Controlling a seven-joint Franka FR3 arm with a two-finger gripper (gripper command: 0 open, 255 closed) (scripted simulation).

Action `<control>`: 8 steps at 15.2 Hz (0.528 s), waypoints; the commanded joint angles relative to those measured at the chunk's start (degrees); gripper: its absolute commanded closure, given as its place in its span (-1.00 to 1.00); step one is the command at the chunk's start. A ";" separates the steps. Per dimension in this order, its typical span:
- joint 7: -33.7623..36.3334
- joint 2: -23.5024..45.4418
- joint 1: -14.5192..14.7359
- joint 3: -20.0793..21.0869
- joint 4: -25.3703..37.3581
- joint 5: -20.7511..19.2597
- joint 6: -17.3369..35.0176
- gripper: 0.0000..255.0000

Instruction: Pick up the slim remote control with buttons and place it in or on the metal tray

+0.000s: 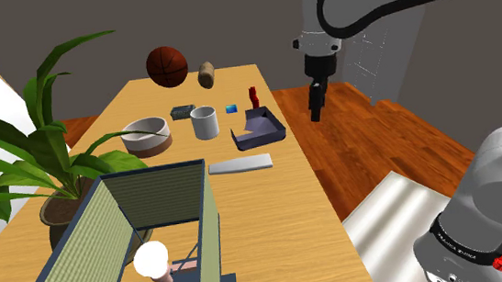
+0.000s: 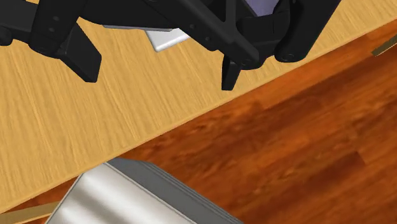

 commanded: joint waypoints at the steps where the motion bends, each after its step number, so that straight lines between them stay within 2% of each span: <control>1: -1.48 4.32 0.76 0.62 1.71 -0.16 2.99 -1.00; 8: -5.80 17.94 3.17 3.10 7.89 -1.47 11.30 -1.00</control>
